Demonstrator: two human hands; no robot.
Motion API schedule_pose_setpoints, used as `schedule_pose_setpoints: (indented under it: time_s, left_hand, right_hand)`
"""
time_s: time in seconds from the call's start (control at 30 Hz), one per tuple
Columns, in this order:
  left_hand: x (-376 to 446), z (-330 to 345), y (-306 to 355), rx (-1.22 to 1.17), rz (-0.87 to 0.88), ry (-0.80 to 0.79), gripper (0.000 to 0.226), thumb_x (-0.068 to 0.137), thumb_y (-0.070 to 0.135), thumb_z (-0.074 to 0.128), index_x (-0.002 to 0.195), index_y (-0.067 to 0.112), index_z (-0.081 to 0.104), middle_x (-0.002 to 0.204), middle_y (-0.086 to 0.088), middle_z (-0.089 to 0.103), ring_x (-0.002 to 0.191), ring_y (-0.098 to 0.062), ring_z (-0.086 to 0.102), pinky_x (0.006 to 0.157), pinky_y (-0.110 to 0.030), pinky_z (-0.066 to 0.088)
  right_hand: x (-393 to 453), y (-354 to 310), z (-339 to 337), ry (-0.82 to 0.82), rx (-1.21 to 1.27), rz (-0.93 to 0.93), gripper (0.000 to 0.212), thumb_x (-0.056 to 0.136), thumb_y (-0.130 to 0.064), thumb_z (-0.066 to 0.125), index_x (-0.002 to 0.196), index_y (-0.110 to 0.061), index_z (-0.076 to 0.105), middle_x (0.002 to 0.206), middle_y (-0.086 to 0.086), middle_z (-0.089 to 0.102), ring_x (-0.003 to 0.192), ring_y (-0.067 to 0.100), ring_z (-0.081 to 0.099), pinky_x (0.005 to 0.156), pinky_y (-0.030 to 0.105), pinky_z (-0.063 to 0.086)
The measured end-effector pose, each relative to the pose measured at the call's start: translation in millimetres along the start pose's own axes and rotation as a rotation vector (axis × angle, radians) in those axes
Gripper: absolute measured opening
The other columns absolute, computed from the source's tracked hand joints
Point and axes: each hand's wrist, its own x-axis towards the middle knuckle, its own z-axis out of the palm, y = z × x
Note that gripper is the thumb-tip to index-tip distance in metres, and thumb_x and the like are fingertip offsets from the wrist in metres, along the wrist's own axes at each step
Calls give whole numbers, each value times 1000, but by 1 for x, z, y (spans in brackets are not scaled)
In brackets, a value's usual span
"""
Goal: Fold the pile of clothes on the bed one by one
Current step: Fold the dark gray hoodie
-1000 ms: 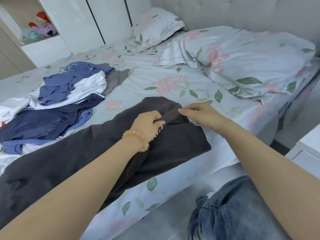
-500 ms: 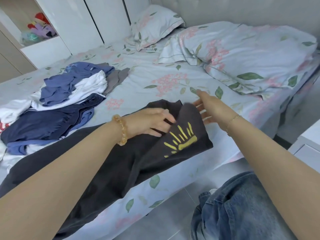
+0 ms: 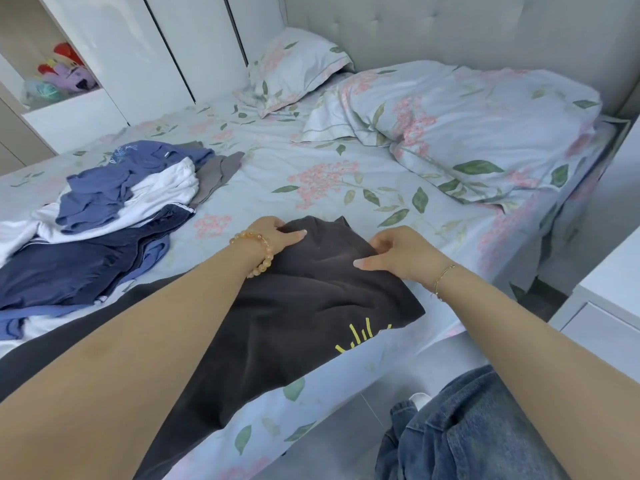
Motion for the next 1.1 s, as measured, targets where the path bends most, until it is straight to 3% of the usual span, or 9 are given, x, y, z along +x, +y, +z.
schedule_pose_setpoints:
  time_s: [0.17, 0.3, 0.37, 0.43, 0.57, 0.67, 0.73, 0.9, 1.1]
  left_hand:
    - [-9, -17, 7, -511, 305, 212, 27, 81, 18, 77, 79, 14, 49, 80, 0, 56, 77, -14, 54, 72, -12, 43]
    - [-50, -57, 18, -631, 424, -301, 29, 74, 4, 75, 82, 11, 48, 73, 2, 62, 65, -9, 59, 62, -21, 52]
    - [-71, -60, 7, -422, 421, -650, 32, 72, 4, 79, 72, 16, 49, 67, 4, 58, 59, -8, 53, 56, -19, 44]
    - [-85, -49, -14, -196, 424, -802, 32, 73, 7, 81, 72, 22, 52, 86, -4, 70, 76, -17, 63, 71, -29, 49]
    - [-99, -35, -36, -34, 495, -398, 26, 74, 28, 79, 94, 28, 62, 96, 9, 72, 88, -11, 64, 82, -27, 48]
    - [-104, -38, -41, -18, 484, -352, 31, 72, 52, 70, 100, 37, 69, 94, 13, 71, 86, -10, 64, 79, -24, 48]
    - [-107, -41, -40, -43, 473, -383, 24, 83, 48, 67, 98, 31, 73, 97, 12, 72, 91, -8, 66, 85, -25, 50]
    - [-93, -72, -61, -130, 369, 6, 13, 92, 23, 62, 100, 21, 71, 102, 7, 71, 99, -6, 63, 89, -10, 44]
    - [-77, -101, -121, 29, 37, -290, 32, 87, 49, 62, 118, 41, 58, 116, 19, 62, 110, 0, 56, 93, -21, 42]
  right_hand:
    - [5, 5, -10, 63, -17, -94, 19, 80, -16, 76, 74, -10, 60, 80, 2, 59, 67, 18, 56, 62, 24, 48]
    - [-1, 14, -25, -200, 9, -9, 20, 80, -8, 75, 72, -14, 57, 71, -2, 58, 58, 16, 54, 57, 26, 51]
    - [-4, 17, -28, -304, -45, -22, 13, 79, -7, 75, 83, -14, 65, 90, 7, 62, 62, 11, 57, 59, 21, 49]
    - [-5, 17, -29, -341, -71, -25, 17, 79, -4, 72, 93, -13, 68, 100, 6, 65, 64, 6, 57, 58, 16, 46]
    - [-2, 5, -22, -175, -102, -30, 20, 86, -4, 55, 86, -18, 69, 67, -9, 59, 59, 6, 52, 56, 13, 41]
    - [20, -5, -8, 49, -14, -49, 20, 90, -9, 52, 85, -5, 71, 76, 3, 64, 66, 7, 51, 62, 16, 40]
    - [38, -11, 1, 39, 55, -17, 33, 90, -21, 58, 94, 12, 64, 86, 24, 61, 74, 17, 48, 66, 24, 37]
    - [71, -30, 21, -66, 13, 29, 51, 81, -30, 76, 57, -12, 35, 60, -1, 33, 57, 13, 34, 51, 22, 23]
    - [100, -52, 23, 188, 545, -29, 22, 84, -15, 75, 72, -13, 57, 72, -2, 56, 48, 7, 56, 50, 15, 40]
